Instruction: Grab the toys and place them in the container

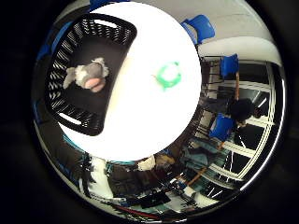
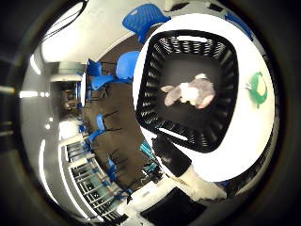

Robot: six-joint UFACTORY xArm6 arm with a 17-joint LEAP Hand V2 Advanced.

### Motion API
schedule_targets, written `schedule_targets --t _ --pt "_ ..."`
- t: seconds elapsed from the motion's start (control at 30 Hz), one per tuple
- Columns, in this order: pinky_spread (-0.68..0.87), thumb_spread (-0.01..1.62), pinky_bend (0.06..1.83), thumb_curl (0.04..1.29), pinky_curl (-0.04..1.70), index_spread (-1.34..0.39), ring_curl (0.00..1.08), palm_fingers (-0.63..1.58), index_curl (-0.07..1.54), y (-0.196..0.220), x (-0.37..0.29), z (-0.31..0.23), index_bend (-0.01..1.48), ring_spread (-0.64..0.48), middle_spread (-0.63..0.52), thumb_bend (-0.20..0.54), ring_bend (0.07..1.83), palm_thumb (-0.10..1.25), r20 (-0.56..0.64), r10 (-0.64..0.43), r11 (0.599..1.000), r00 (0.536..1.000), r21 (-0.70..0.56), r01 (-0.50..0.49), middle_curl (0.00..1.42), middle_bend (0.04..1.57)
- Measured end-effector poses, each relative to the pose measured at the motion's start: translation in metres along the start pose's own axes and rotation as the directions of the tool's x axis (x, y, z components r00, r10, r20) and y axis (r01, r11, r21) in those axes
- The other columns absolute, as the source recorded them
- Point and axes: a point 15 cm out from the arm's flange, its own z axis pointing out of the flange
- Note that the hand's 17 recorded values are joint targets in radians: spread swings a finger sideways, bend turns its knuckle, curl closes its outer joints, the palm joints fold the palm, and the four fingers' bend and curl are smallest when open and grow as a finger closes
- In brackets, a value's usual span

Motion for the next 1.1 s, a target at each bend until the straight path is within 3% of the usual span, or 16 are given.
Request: schedule_targets --t 0.27,0.57,1.1 --pt "0.44 1.15 0.40 0.30 0.33 -0.48 0.24 0.08 0.29 0.038 0.101 -0.012 0.17 0.22 0.03 -0.022 0.24 0.50 -0.137 0.087 0.996 0.987 0.018 -0.085 0.31 0.19" --pt "0.44 1.14 0.41 0.30 0.32 -0.48 0.25 0.09 0.28 0.009 0.171 -0.019 0.16 0.20 0.01 -0.020 0.23 0.51 -0.230 0.158 0.973 0.960 0.202 -0.111 0.31 0.19" --pt "0.45 1.13 0.42 0.29 0.31 -0.46 0.26 0.09 0.27 -0.024 0.226 0.103 0.16 0.20 0.01 -0.021 0.24 0.50 -0.182 0.213 0.971 0.960 0.152 -0.187 0.30 0.19"
